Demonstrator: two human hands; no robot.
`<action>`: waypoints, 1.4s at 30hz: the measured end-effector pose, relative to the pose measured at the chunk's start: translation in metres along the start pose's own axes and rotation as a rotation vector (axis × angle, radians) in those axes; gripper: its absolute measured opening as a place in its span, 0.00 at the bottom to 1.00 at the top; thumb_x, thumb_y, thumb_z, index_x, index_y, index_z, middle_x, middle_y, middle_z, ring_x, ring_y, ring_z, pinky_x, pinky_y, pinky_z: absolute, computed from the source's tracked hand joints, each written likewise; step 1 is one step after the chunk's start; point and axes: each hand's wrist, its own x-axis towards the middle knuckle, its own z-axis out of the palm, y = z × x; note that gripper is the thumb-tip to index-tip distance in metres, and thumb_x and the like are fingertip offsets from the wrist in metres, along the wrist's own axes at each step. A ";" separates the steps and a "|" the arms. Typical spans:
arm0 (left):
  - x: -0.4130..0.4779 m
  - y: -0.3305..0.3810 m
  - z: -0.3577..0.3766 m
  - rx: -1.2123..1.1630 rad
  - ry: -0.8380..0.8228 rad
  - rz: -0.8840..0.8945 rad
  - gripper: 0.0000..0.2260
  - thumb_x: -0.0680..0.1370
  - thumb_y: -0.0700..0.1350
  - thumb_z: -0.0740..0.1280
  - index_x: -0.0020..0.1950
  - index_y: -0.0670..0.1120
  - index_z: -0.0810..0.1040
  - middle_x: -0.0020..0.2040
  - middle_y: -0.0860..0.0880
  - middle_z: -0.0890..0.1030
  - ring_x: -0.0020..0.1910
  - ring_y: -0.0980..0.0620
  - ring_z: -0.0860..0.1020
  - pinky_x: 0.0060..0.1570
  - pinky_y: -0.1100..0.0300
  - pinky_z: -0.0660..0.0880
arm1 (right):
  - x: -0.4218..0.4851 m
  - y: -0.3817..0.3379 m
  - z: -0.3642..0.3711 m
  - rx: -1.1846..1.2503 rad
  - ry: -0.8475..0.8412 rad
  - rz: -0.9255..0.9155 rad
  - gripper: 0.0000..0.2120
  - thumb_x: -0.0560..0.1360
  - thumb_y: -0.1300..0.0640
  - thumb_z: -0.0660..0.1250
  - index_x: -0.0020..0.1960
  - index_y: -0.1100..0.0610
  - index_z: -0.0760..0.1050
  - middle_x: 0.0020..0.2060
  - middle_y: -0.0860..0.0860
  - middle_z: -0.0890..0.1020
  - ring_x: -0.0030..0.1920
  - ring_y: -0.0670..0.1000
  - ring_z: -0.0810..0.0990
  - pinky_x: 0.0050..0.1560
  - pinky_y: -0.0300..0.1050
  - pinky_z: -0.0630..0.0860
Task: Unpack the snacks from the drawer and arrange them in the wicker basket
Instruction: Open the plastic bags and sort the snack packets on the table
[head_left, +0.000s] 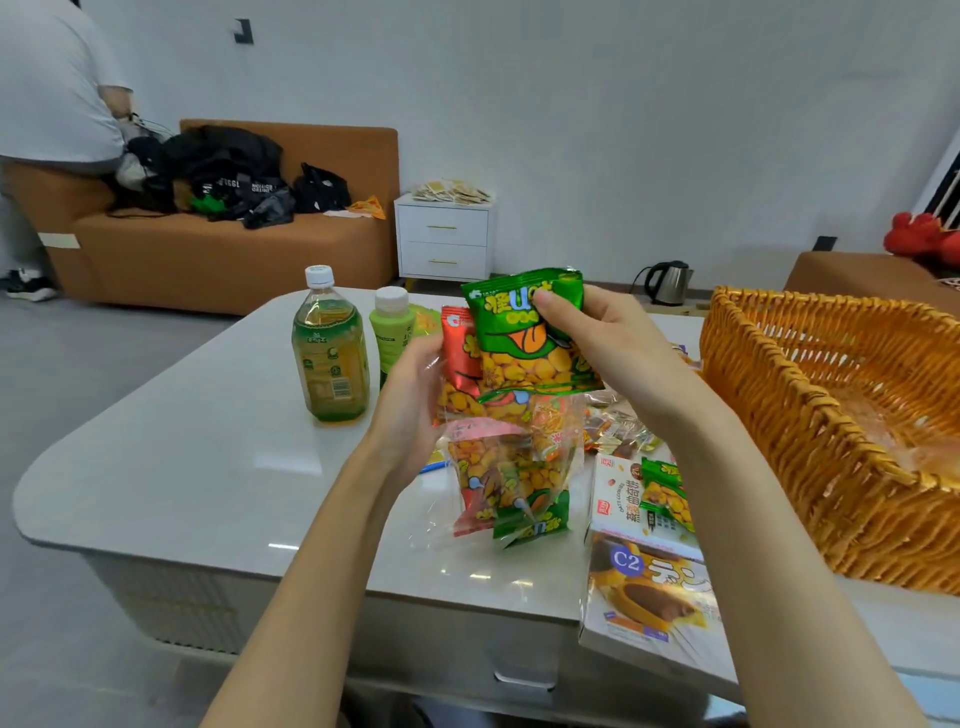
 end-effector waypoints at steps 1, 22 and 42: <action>0.001 0.001 -0.001 0.001 -0.025 0.019 0.17 0.81 0.49 0.55 0.61 0.44 0.78 0.57 0.45 0.81 0.59 0.44 0.77 0.57 0.47 0.74 | 0.000 0.000 -0.001 -0.007 0.023 -0.019 0.09 0.81 0.52 0.62 0.48 0.51 0.80 0.44 0.49 0.86 0.44 0.46 0.84 0.48 0.40 0.80; -0.006 -0.006 -0.008 0.095 -0.099 0.014 0.20 0.81 0.53 0.54 0.70 0.46 0.72 0.66 0.46 0.77 0.67 0.48 0.73 0.71 0.40 0.59 | -0.003 -0.005 0.016 -0.139 0.154 -0.224 0.12 0.77 0.62 0.67 0.40 0.54 0.67 0.45 0.53 0.81 0.47 0.50 0.82 0.44 0.54 0.81; -0.007 0.001 -0.012 0.129 -0.210 -0.018 0.17 0.82 0.54 0.48 0.67 0.62 0.71 0.62 0.53 0.80 0.63 0.52 0.76 0.72 0.44 0.57 | -0.004 0.012 0.029 -0.904 -0.358 0.055 0.06 0.71 0.61 0.74 0.48 0.55 0.85 0.40 0.48 0.82 0.45 0.48 0.80 0.47 0.40 0.75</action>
